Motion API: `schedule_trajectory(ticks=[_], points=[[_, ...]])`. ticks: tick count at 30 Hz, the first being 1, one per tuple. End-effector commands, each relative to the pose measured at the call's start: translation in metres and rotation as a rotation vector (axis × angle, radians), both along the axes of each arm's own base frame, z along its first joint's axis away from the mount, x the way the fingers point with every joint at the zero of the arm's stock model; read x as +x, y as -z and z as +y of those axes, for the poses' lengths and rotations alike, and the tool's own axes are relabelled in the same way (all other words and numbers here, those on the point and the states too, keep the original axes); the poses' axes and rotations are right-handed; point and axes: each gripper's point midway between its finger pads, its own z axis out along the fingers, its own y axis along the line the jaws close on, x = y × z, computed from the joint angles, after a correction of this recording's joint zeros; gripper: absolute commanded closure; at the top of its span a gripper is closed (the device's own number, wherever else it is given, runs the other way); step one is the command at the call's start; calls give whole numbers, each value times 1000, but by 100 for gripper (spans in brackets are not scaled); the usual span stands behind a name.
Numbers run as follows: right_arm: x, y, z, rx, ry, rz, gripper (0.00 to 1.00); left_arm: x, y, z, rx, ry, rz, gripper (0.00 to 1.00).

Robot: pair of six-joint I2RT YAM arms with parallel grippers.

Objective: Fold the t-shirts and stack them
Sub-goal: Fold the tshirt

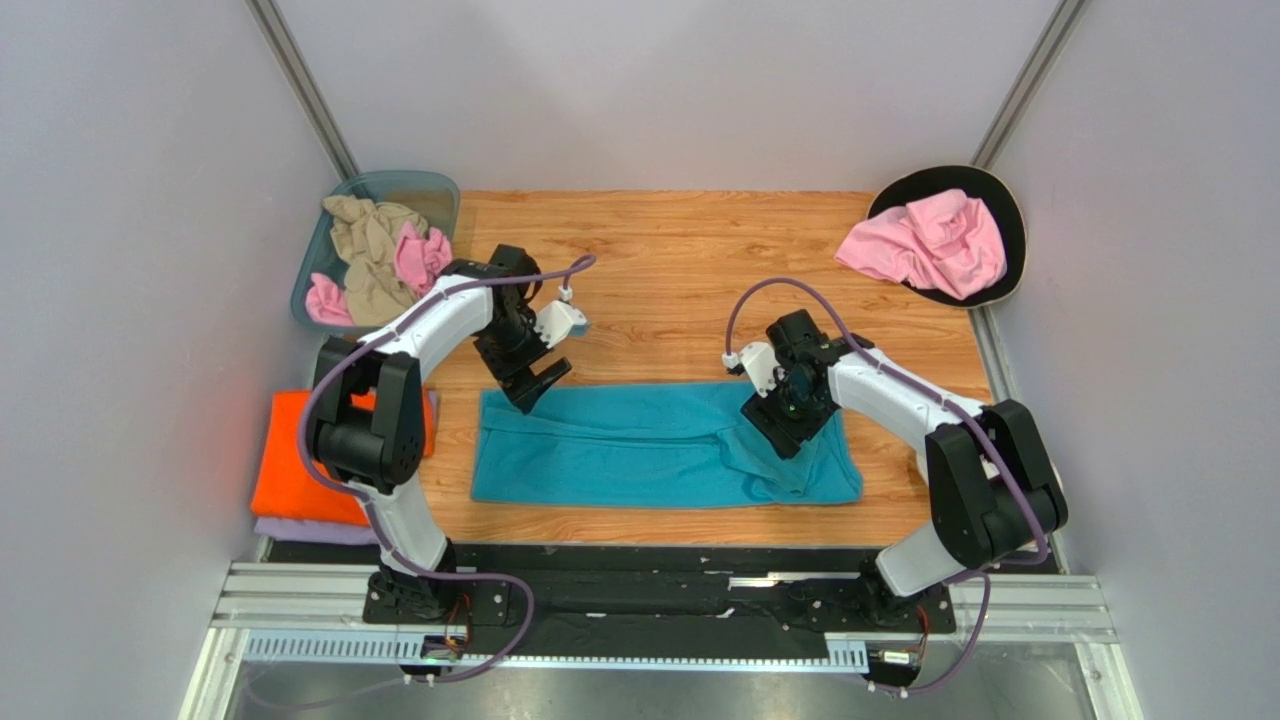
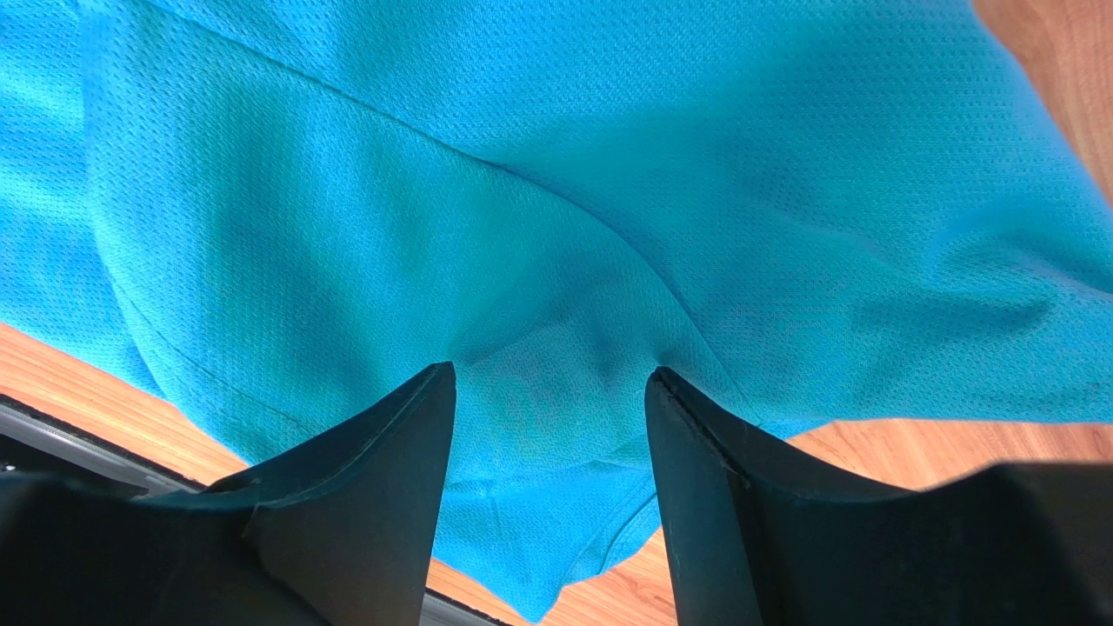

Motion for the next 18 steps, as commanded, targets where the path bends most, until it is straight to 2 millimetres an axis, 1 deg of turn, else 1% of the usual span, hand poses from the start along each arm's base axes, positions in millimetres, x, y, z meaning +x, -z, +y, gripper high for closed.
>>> schedule_trajectory(ticks=[1, 5, 8, 13, 17, 18], points=[[4, -4, 5, 24, -11, -32, 41, 25, 11, -1, 24, -4, -74, 2], [3, -6, 5, 29, -9, -33, 41, 28, 22, 3, 54, -9, -69, 2], [3, -6, 5, 28, -10, -36, 41, 22, 26, 6, 61, -10, -57, 2], [2, -6, 6, 33, -9, -34, 41, 5, 28, 11, 67, -7, -43, 2], [3, -8, 6, 39, -4, -36, 41, -9, 33, 15, 75, -6, -20, 2], [2, -8, 7, 40, -6, -37, 41, -11, 31, 16, 72, -9, -23, 2]])
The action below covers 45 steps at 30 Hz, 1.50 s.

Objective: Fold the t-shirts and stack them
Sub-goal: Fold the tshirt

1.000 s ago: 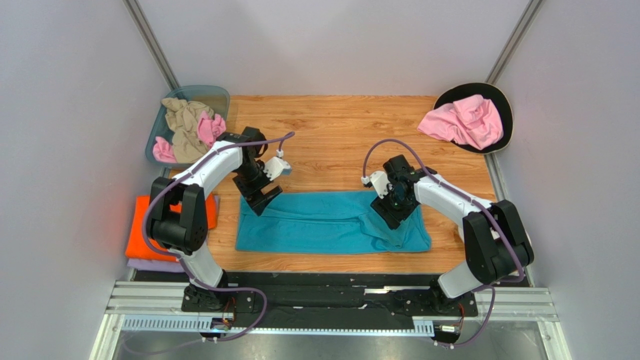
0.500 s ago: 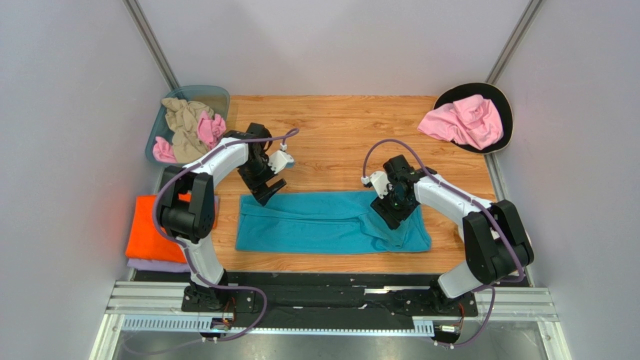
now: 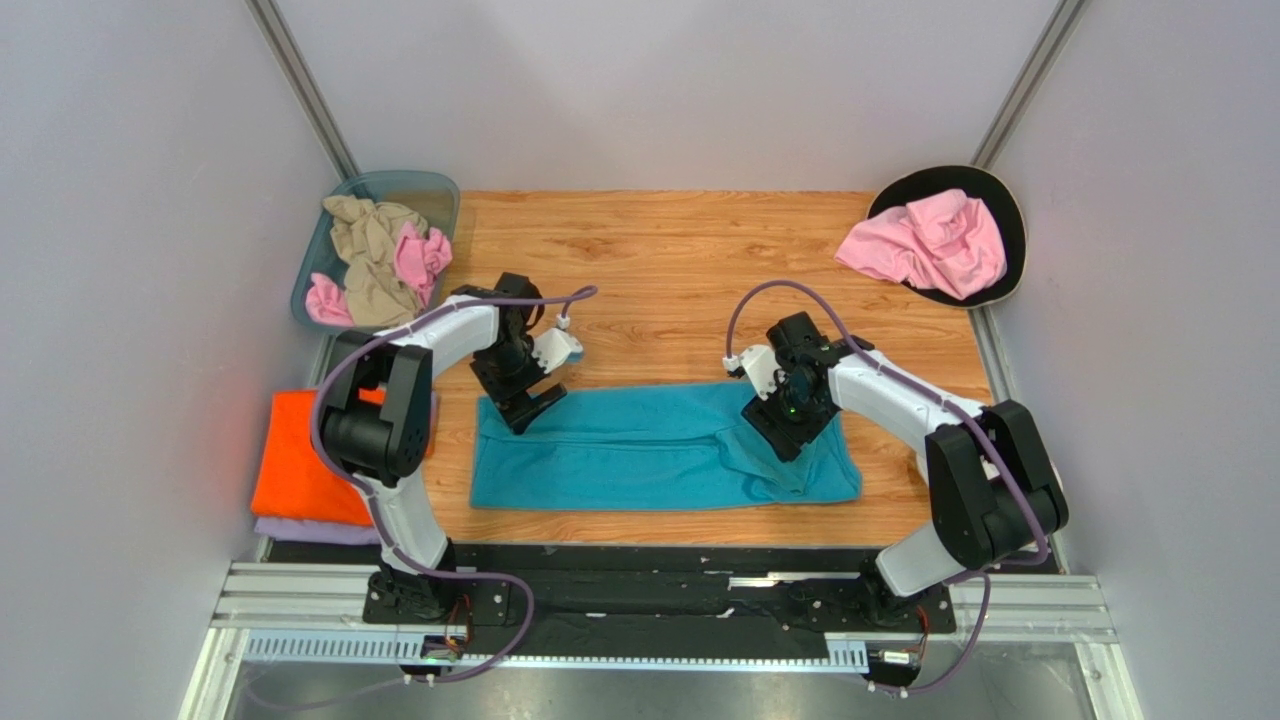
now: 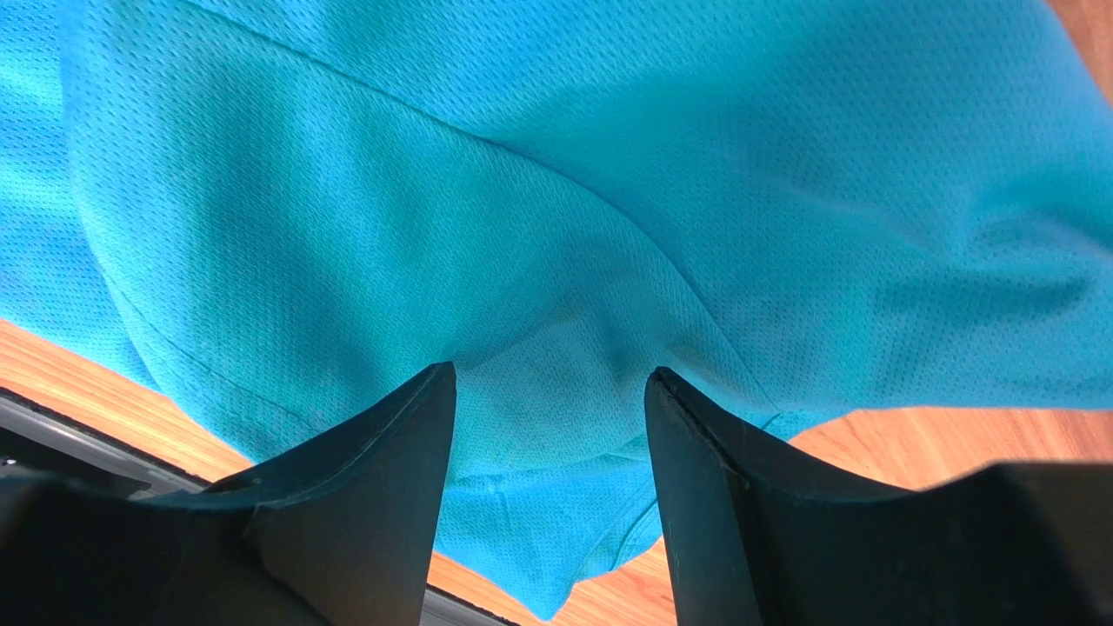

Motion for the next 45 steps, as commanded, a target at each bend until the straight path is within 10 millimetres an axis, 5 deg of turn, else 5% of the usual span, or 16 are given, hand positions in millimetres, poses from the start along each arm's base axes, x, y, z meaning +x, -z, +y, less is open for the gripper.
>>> schedule_trajectory(ticks=[1, 26, 31, 40, 45], points=[[6, -10, 7, 38, -6, -50, 41, -5, -15, -2, -22, 3, -50, 2], [2, -4, 8, 38, 6, -9, 41, -41, -21, 8, 6, 21, -61, 1], [1, -3, 8, 38, 7, -6, 41, -27, -21, 15, 48, 26, -111, 1], [11, -6, 6, 18, 5, -41, 41, 4, -49, 5, 27, 29, -183, 1], [23, -3, -2, -44, 4, -78, 41, 5, -65, 1, 7, 35, -183, 1]])
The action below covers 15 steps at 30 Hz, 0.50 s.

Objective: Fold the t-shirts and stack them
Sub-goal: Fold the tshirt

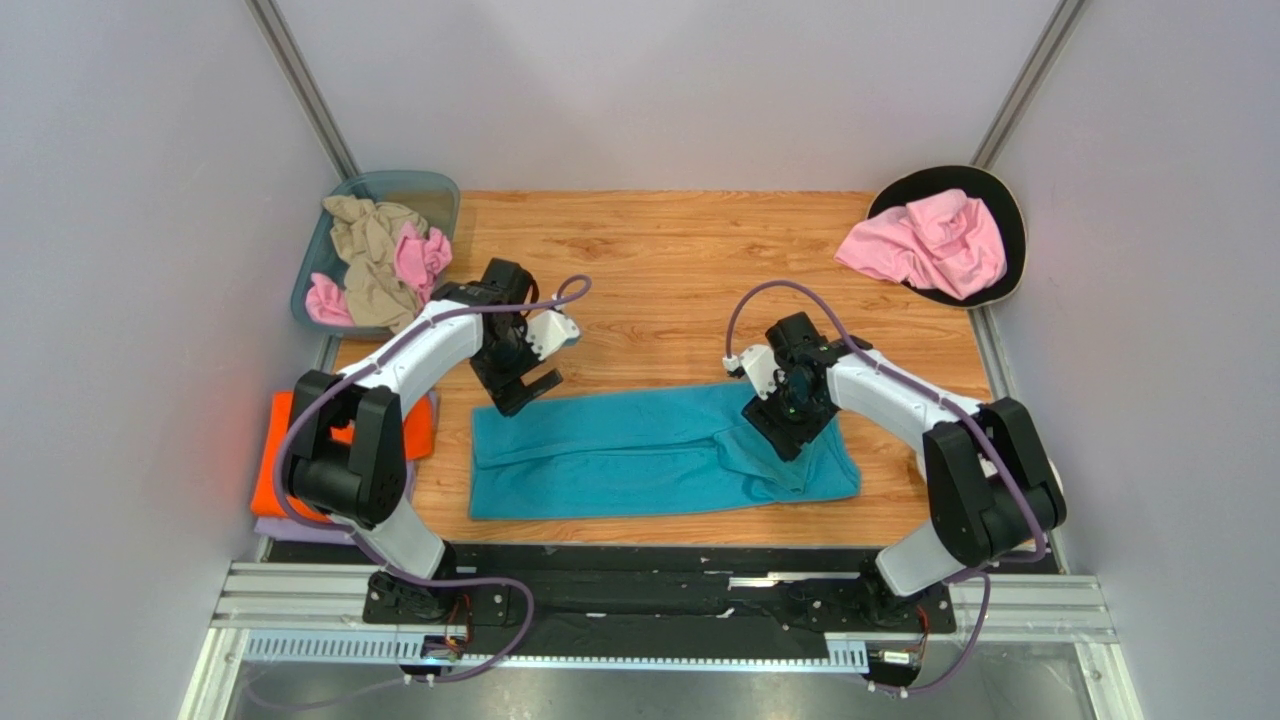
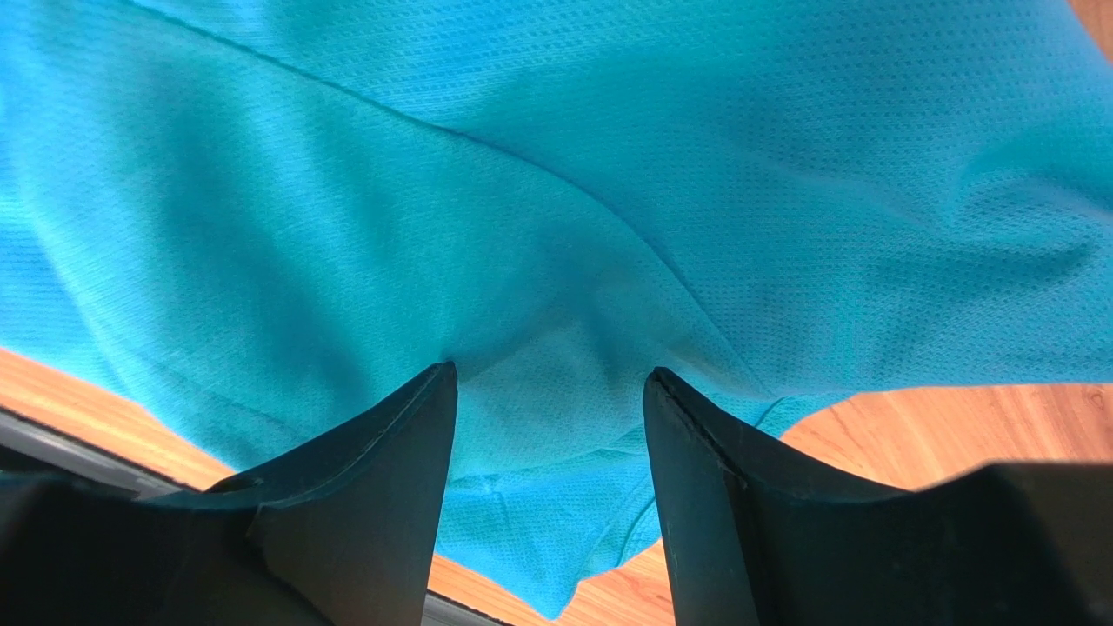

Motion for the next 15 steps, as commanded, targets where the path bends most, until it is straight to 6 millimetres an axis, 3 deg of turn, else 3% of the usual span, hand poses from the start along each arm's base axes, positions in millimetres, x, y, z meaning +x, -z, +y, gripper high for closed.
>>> schedule_trajectory(ticks=[1, 8, 15], points=[[25, -3, -3, -42, 1, -83, 41, 2, -19, -7, -29, 30, -5, 1], [46, 6, -8, -101, -8, -143, 41, -18, -19, -20, -80, 101, 15, 1], [77, 13, -14, -179, -26, -218, 40, -20, -7, -30, -58, 127, 20, 1]])
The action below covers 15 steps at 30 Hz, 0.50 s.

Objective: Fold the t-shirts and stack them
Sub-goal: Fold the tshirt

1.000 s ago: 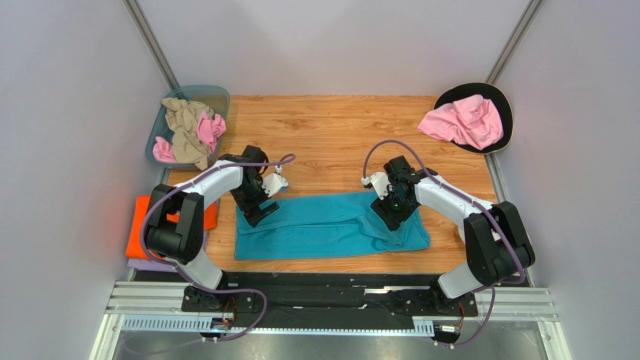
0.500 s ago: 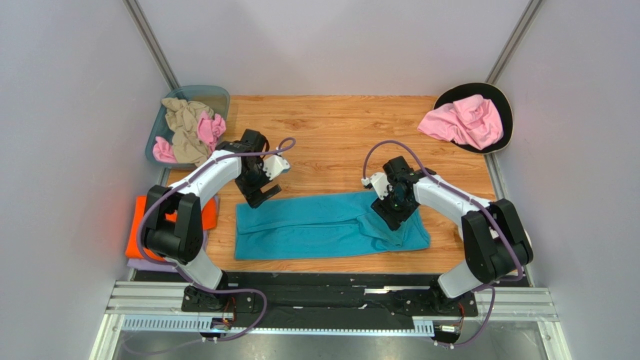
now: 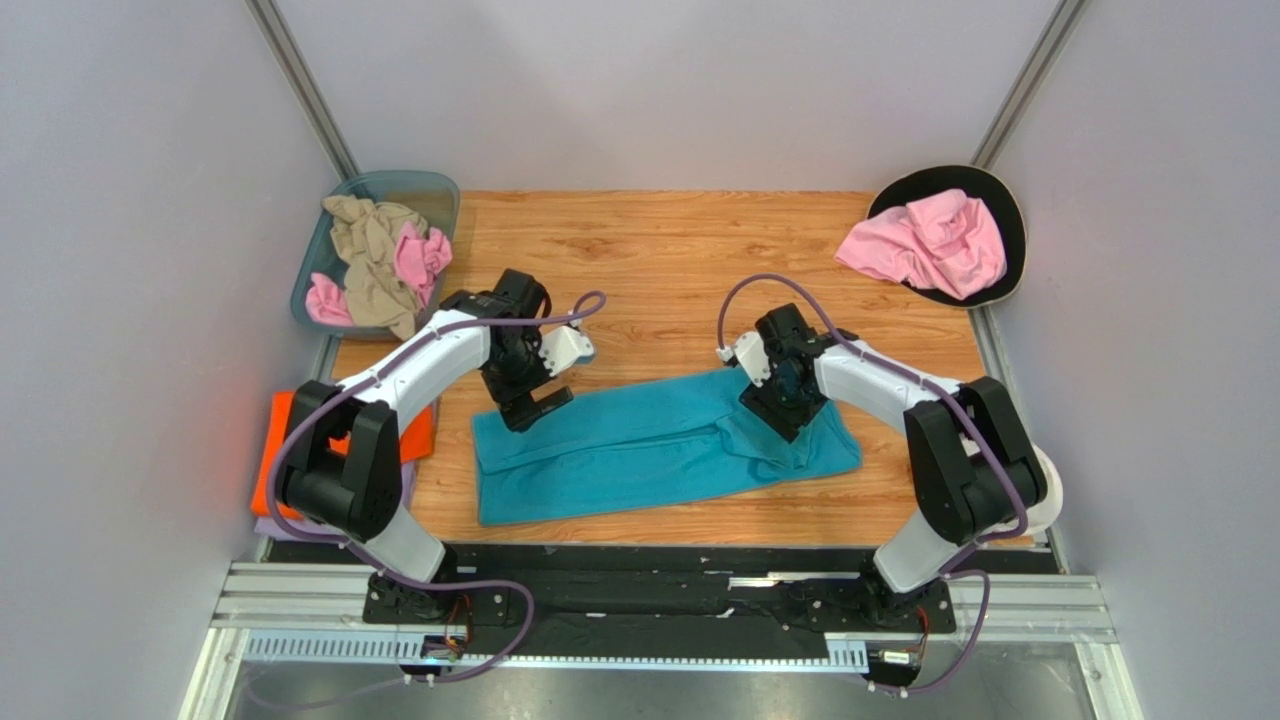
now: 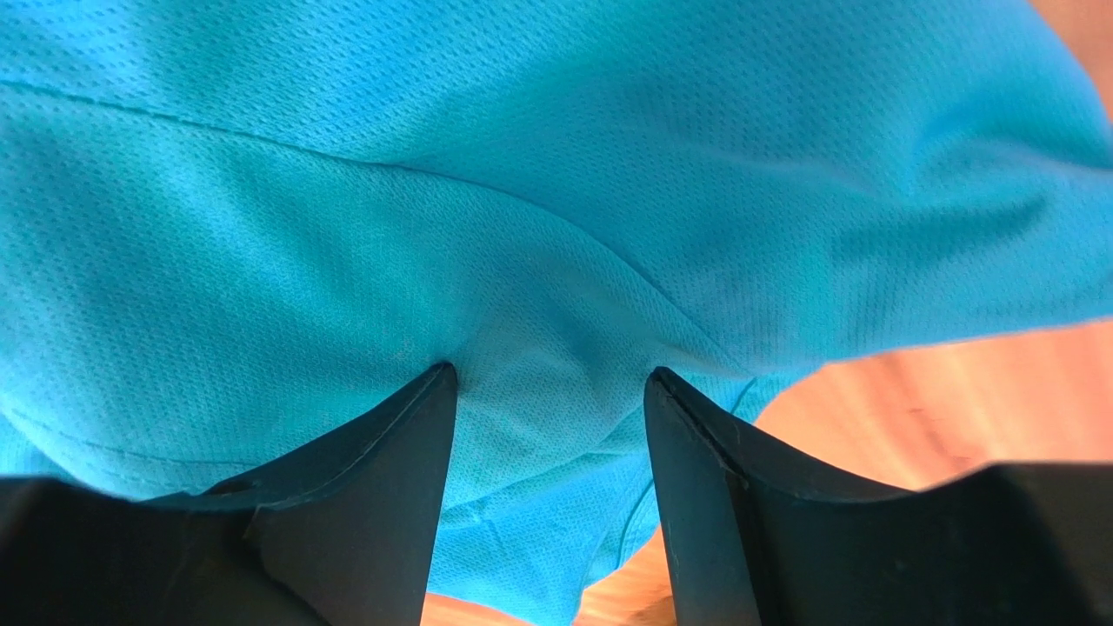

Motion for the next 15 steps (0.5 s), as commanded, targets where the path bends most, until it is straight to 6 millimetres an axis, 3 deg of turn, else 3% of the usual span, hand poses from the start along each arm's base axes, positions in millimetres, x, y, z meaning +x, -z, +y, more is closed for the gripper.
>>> schedule_trajectory(ticks=[1, 5, 6, 7, 9, 15], points=[[44, 8, -1, -72, -24, -118, 41, 3, 0, -9, -7, 29, -15, 1], [75, 12, -6, -131, -35, -156, 41, 9, 0, -12, -3, 27, -24, 1], [93, 3, -5, -123, -20, -192, 40, 12, -1, -13, -1, 28, -30, 1], [99, 11, -8, -135, -15, -179, 40, 14, -1, -13, 3, 26, -30, 1], [125, 0, -9, -147, 5, -235, 41, 19, -3, -13, 9, 23, -45, 1], [175, -16, -13, -200, 54, -337, 40, 29, 5, -11, 43, 16, -50, 1]])
